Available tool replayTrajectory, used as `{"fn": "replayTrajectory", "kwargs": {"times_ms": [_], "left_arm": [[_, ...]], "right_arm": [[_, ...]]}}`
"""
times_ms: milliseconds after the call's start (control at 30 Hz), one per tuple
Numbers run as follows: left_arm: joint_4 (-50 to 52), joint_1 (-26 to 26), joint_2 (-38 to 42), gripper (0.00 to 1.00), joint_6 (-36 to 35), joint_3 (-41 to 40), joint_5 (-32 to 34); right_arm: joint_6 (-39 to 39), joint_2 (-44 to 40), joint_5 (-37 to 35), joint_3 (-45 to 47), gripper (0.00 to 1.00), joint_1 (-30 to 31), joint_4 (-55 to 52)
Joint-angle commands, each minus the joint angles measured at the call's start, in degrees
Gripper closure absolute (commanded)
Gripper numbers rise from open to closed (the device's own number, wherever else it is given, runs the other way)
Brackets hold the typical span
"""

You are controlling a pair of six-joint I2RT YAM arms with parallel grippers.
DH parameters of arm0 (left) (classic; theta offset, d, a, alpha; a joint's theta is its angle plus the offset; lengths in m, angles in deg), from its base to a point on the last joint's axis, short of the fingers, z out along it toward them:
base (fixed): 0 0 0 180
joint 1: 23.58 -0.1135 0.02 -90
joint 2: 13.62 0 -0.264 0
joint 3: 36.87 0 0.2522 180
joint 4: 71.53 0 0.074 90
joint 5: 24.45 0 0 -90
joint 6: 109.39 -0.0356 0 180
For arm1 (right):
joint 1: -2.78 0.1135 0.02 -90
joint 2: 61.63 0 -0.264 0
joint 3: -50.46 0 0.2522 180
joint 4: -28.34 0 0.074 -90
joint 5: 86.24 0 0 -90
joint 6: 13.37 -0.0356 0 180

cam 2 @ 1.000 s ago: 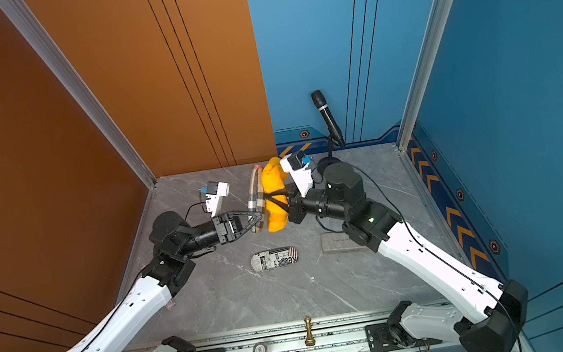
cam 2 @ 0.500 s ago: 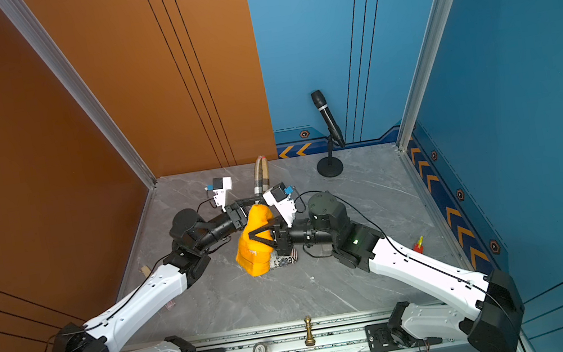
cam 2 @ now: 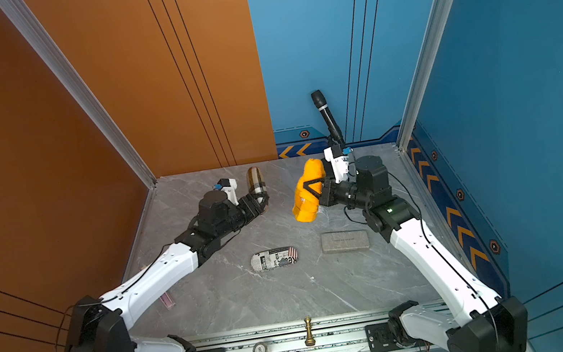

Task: Wipe the eyeglass case
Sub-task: Place the eyeglass case at the center of the board.

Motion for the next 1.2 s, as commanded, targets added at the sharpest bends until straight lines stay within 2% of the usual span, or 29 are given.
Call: {"fn": "replayTrajectory", "kwargs": {"times_ms": [0,100,167,367,667,933,1167], "left_arm": [[12.50,0.31,-2.47,0.61,-0.79,2.33,13.50],[17.57,0.18,-6.58,0.61,-0.51,5.08,16.34],[21.46,0.40,-9.57,0.61,2.31,6.77,17.73],[24.87,1.63,-15.84,0.60,8.00,8.77,20.95],[27.29,2.35,-23.46,0.49,14.44,10.98,16.30],[27.46,3.16,-28.82,0.37,15.33,15.44,13.41],[27.66,3.08,-32.02,0.22,16.74,17.62,9.89]], "right_arm": [[0.80,-0.02,0.40,0.66,1.00,-0.89,-4.90],[1.63,1.12,-0.06,1.18,1.00,-1.84,-5.31],[1.46,2.19,0.02,1.73,1.00,-2.13,-4.88],[0.88,4.95,1.42,4.05,1.00,-1.98,-2.16],[3.03,5.97,2.23,4.50,1.00,-3.27,-2.04],[3.21,6.37,2.98,5.99,1.00,-4.34,-1.22],[3.48,6.30,3.28,6.65,1.00,-4.37,-1.14]]}}
